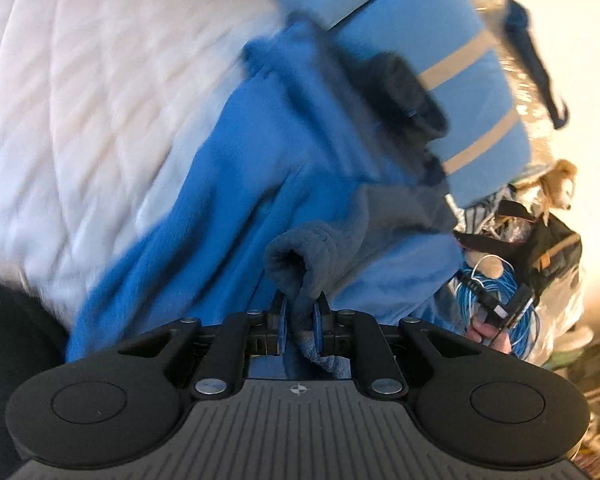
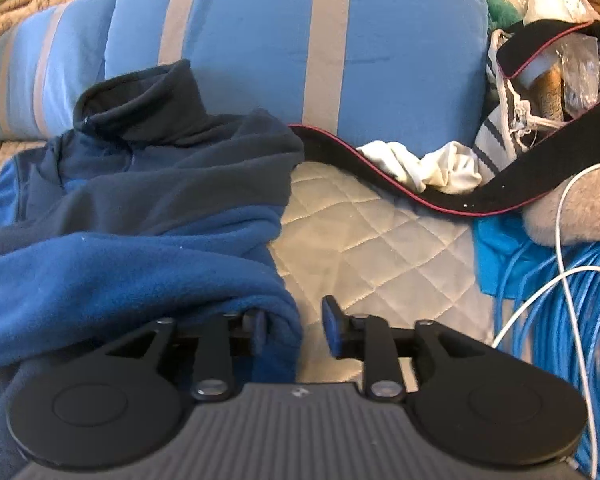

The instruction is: Fold clothes

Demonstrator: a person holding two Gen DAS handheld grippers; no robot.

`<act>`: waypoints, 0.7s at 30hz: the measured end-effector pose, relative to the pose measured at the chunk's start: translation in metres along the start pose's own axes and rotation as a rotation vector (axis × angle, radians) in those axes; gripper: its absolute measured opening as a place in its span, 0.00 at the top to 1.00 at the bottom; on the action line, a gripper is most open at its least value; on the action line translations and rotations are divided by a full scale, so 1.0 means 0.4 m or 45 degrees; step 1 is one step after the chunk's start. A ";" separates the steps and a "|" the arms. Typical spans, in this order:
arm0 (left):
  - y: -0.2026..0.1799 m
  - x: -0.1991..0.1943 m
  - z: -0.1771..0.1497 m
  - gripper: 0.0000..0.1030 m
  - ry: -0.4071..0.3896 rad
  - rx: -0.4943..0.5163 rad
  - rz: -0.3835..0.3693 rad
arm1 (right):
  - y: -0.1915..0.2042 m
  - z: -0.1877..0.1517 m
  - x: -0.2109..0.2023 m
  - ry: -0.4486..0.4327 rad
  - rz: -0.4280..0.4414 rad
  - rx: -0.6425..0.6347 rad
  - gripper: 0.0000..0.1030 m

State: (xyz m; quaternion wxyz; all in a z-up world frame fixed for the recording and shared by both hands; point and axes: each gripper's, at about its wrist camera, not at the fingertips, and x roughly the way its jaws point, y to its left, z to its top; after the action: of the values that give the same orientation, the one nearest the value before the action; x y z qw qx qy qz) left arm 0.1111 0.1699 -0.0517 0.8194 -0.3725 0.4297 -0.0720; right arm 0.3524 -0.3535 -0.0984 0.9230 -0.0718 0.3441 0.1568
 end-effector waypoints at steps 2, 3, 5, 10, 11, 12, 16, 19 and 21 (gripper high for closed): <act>-0.022 -0.024 0.012 0.88 -0.017 0.052 0.003 | 0.005 -0.002 -0.009 0.014 -0.029 -0.049 0.33; -0.029 -0.033 0.016 0.88 -0.018 0.067 0.005 | 0.010 -0.003 -0.016 0.021 -0.051 -0.086 0.26; -0.032 -0.036 0.017 0.88 -0.008 0.074 0.004 | 0.025 -0.009 -0.034 0.026 -0.089 -0.183 0.21; -0.018 -0.020 0.010 0.88 0.011 0.057 0.009 | 0.036 0.006 -0.120 -0.048 0.017 -0.245 0.20; -0.014 -0.017 0.008 0.88 0.015 0.053 0.009 | 0.030 0.021 -0.139 -0.078 0.057 -0.201 0.19; -0.010 -0.014 0.006 0.88 0.018 0.049 0.009 | 0.024 0.038 -0.156 -0.107 0.093 -0.152 0.19; 0.002 -0.008 -0.002 0.88 0.036 0.035 0.008 | 0.028 0.113 -0.155 -0.124 0.153 -0.006 0.19; 0.010 -0.001 -0.016 0.88 0.053 0.028 0.014 | 0.049 0.160 -0.114 -0.114 0.134 0.020 0.19; 0.016 0.007 -0.028 0.88 0.070 0.025 0.022 | 0.066 0.177 -0.089 -0.101 0.121 0.038 0.19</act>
State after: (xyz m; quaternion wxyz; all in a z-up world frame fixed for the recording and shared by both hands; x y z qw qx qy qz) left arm 0.1030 0.1672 -0.0615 0.8115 -0.3586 0.4545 -0.0792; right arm 0.3615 -0.3204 -0.0223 0.9284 -0.0355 0.3124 0.1979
